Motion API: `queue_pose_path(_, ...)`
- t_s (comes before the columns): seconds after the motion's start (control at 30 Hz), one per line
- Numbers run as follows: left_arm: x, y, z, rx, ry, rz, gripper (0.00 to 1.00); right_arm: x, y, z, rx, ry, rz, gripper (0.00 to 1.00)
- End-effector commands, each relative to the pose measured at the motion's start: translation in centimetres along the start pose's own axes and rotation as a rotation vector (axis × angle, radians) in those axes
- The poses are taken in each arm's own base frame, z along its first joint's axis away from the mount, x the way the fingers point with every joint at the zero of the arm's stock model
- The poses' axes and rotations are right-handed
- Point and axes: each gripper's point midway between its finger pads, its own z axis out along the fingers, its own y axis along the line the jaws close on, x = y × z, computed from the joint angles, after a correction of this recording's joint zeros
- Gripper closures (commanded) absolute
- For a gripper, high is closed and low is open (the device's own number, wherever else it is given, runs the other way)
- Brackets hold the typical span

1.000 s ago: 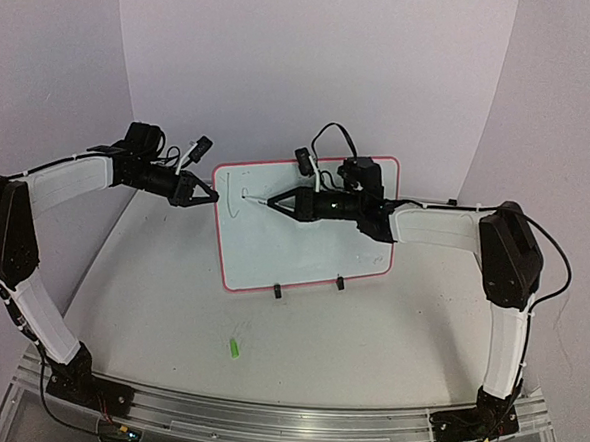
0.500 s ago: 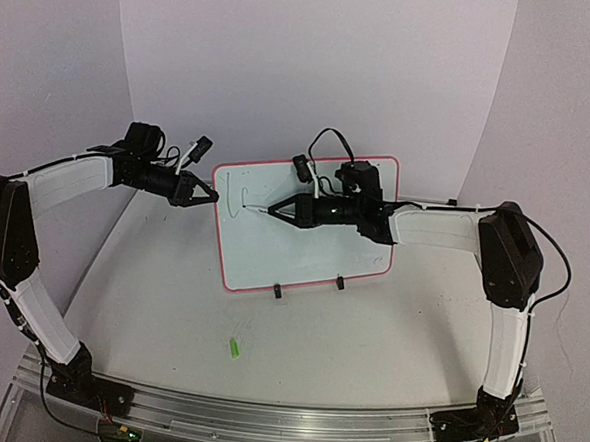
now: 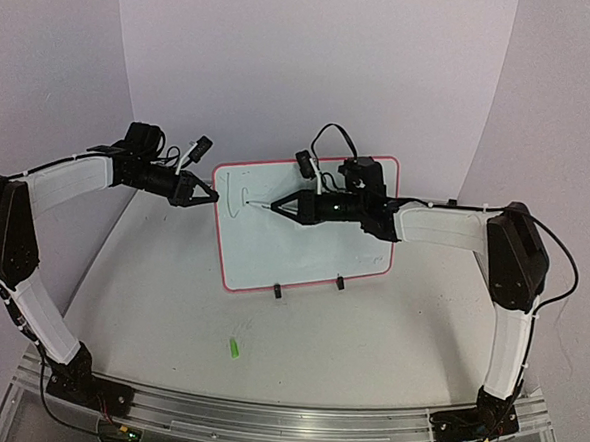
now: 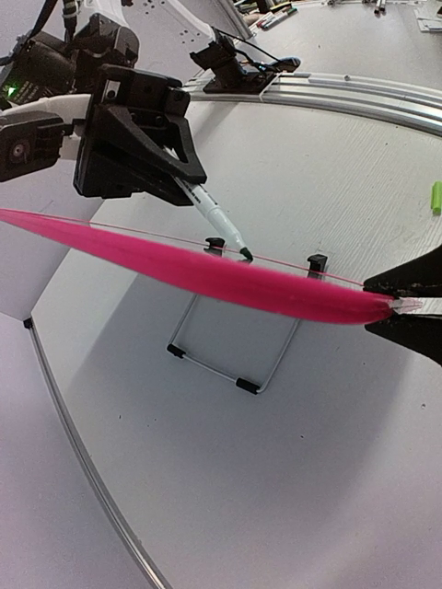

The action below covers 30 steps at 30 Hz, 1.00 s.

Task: Write a sentence on the whiteboard

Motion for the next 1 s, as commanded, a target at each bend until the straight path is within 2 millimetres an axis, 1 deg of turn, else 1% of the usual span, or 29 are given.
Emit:
queue_pose_path(0.0, 0.3, -0.2, 0.1, 0.007, 0.019, -0.014, 1.0, -3.4, 0.7, -1.2, 0.042, -0.08, -0.059, 1.0)
queue_pose_path(0.6, 0.3, -0.3, 0.1, 0.007, 0.018, -0.012, 1.0, -5.2, 1.5, -1.8, 0.043, -0.117, -0.09, 1.0)
queue_pose_path(0.97, 0.3, -0.3, 0.1, 0.007, 0.019, -0.012, 1.0, -5.6, 1.5, -1.7, 0.042, -0.128, -0.097, 1.0)
